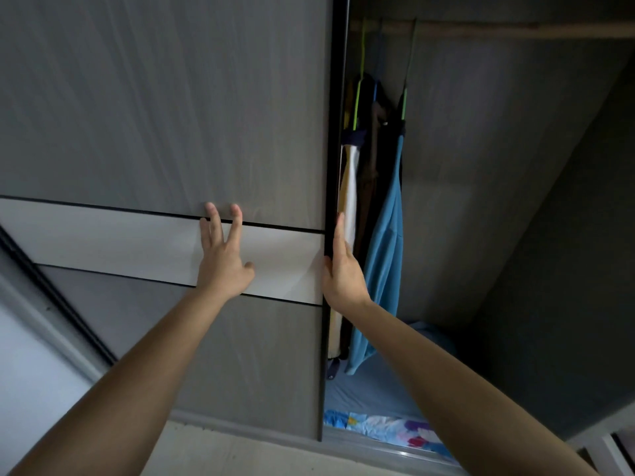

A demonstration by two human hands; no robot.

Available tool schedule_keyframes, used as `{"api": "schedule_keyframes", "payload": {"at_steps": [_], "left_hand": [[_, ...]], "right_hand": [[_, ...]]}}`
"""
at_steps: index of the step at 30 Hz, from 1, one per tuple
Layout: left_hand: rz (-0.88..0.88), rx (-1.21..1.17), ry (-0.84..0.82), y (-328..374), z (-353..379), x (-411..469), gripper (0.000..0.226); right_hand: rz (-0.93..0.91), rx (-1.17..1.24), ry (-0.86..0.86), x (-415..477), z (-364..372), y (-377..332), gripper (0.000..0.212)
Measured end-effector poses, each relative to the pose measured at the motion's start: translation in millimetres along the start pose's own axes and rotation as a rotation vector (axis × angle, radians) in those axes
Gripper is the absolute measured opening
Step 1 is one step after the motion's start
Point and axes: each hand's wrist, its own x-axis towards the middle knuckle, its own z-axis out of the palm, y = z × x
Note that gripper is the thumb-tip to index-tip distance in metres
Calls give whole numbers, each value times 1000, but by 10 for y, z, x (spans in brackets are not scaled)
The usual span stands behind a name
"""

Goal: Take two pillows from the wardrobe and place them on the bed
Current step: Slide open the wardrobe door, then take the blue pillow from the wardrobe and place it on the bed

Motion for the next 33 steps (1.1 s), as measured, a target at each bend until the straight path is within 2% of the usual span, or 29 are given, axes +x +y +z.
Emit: {"api": "schedule_keyframes", "payload": {"at_steps": [6, 10, 13, 18, 24, 29, 33], "left_hand": [[8, -5, -9, -173, -48, 47, 111], [17, 3, 95, -133, -12, -2, 94], [183, 66, 156, -23, 206, -176, 80], [632, 84, 162, 427, 841, -606, 63], [930, -20, -5, 1290, 1359, -714, 62], [954, -10, -173, 1982, 1854, -646, 62], [919, 38, -270, 2432, 2380, -576, 61]], "right_hand": [[-6, 36, -57, 80, 139, -34, 100], [-30, 26, -66, 73, 111, -4, 96], [-40, -107, -50, -67, 19, 74, 81], [47, -364, -32, -616, -413, 536, 65], [283, -594, 38, -1382, -1275, 1178, 62], [434, -708, 121, -1782, -2033, 1625, 63], [506, -702, 130, -1862, -2449, 2164, 64]]}}
